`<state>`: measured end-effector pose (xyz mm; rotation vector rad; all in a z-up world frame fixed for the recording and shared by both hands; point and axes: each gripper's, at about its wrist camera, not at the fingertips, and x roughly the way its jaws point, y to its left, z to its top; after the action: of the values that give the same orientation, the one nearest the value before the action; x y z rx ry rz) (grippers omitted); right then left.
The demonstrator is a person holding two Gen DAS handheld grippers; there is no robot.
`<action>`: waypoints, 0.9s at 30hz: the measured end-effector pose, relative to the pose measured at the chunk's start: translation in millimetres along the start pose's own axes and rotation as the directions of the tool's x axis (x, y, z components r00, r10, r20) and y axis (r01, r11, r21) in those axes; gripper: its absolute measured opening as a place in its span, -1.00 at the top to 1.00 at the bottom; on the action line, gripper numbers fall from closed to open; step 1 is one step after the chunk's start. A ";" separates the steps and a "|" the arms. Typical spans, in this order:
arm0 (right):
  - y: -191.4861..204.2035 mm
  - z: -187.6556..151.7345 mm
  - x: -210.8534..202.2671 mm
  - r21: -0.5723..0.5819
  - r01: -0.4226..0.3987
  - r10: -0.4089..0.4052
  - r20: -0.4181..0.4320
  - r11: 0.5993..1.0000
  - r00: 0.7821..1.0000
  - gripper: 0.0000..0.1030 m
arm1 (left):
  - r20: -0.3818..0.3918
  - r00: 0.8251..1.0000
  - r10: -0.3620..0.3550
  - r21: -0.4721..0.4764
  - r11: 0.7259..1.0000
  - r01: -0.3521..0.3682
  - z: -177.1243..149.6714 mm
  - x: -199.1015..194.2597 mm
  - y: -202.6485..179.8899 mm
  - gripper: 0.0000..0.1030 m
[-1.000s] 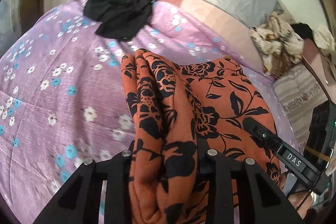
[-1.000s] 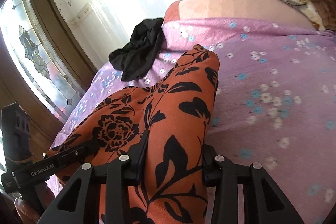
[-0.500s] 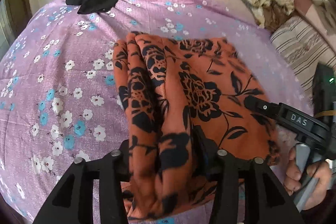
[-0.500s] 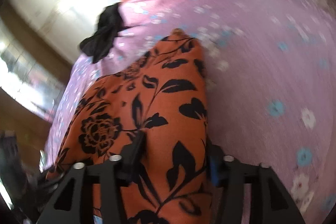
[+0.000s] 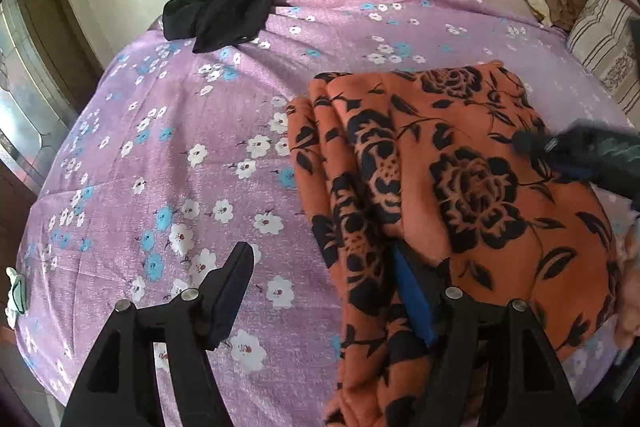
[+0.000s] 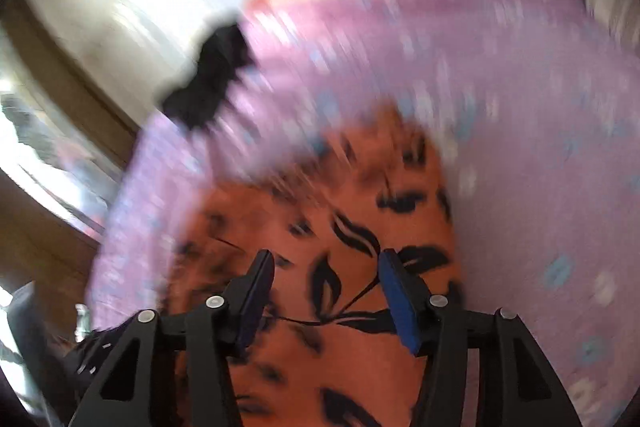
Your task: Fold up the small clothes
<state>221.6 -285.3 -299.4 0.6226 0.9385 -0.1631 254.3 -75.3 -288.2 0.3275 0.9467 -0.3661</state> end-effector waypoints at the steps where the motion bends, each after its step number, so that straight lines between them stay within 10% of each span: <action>1: 0.4 -2.7 6.2 -0.008 0.028 -0.028 0.014 1.000 1.000 -0.13 | -0.005 1.000 -0.017 -0.016 1.000 0.017 1.1 -1.1 3.7 -0.39; 6: 23.0 -12.7 -16.3 -0.100 0.053 -0.048 0.052 0.994 0.997 -0.12 | -0.005 0.998 -0.059 -0.123 0.991 0.058 -1.6 -11.7 25.6 -0.40; 10: 22.7 -25.6 -52.7 -0.082 0.014 -0.006 0.094 0.997 0.996 -0.13 | 0.088 0.994 0.057 -0.131 0.990 -0.045 -11.9 -50.6 22.9 -0.59; 17: 28.7 -54.0 -135.6 -0.125 -0.014 0.039 0.205 0.992 0.978 -0.33 | 0.294 0.935 0.197 -0.110 0.979 -0.172 -27.5 -139.9 6.4 -0.89; 27: 40.2 -98.4 -230.3 -0.203 0.017 0.048 0.313 0.979 0.948 -0.38 | 0.399 0.879 0.260 -0.140 0.965 -0.222 -34.0 -228.7 -4.1 -0.98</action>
<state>31.5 -227.3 -141.7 0.3982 0.6283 -0.1458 106.3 -27.9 -116.9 0.2666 0.4926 -0.1516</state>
